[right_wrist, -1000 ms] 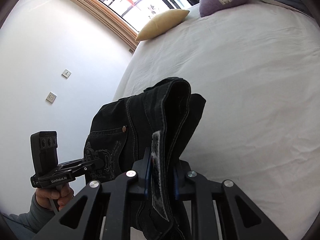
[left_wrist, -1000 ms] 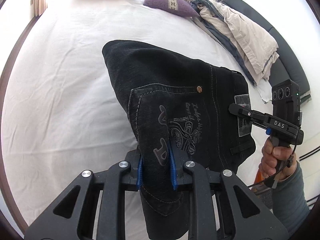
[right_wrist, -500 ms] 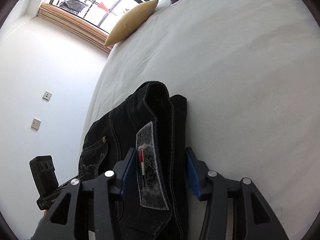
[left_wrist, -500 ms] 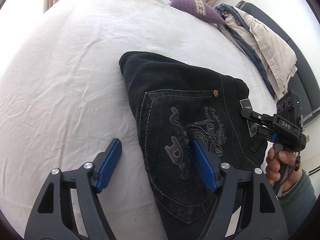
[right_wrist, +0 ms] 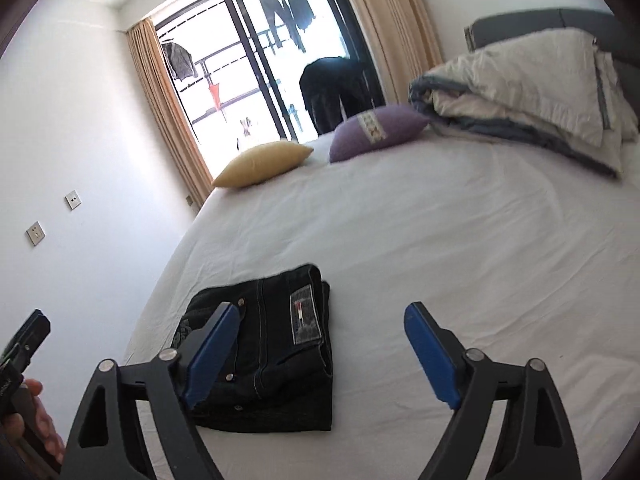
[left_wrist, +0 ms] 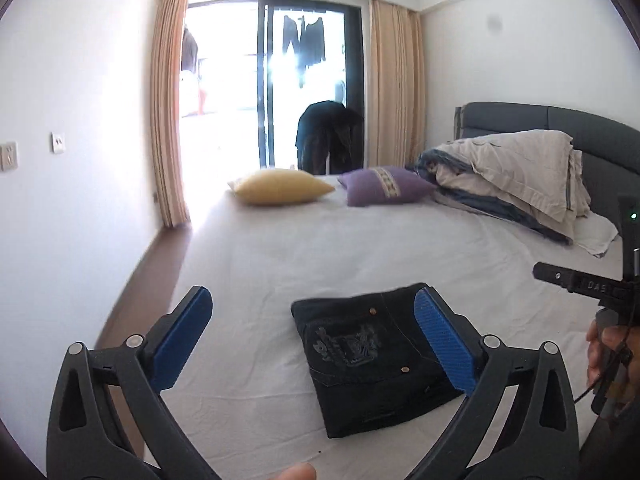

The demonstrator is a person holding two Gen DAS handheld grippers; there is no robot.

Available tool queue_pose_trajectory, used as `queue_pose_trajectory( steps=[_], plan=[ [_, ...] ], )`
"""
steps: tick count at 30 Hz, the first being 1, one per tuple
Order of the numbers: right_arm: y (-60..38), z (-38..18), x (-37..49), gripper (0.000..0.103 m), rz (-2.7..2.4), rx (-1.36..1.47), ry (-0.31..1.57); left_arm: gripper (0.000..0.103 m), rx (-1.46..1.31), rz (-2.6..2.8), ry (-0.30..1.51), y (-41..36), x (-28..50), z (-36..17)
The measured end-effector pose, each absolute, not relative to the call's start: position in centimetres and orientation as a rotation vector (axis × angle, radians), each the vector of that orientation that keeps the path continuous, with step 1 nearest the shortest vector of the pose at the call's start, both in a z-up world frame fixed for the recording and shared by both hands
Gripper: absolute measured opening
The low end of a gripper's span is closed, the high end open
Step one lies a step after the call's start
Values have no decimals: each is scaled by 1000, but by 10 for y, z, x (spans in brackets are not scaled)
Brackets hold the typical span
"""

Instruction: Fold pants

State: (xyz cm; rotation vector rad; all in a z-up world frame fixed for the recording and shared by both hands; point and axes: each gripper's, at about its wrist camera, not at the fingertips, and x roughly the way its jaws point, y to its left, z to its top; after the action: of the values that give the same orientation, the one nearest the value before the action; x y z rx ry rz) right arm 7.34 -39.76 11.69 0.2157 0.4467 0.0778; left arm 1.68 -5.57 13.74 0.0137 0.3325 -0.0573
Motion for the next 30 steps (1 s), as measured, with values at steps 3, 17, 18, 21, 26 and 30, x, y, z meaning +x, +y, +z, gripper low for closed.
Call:
queue_pose_trajectory(
  steps=[3,17,18,21,26,30],
  plan=[
    [-384,166,30,103,80,158,271,103,74,-15,241,-65,-19,177],
    [-339,230,-39,103,125,80,225,103,0,-14,485,-55,-63,215],
    [-336,226,-38,103,111,71,253,103,-10,-3,523,-55,-60,207],
    [-330,212,-33,103,91,69,344,103,-49,26,642,-57,-50,178],
    [-318,185,-24,103,76,64,479,103,-74,28,767,-63,-38,136],
    [-312,169,-19,103,65,60,550,103,-76,26,793,-65,-31,122]
  ],
)
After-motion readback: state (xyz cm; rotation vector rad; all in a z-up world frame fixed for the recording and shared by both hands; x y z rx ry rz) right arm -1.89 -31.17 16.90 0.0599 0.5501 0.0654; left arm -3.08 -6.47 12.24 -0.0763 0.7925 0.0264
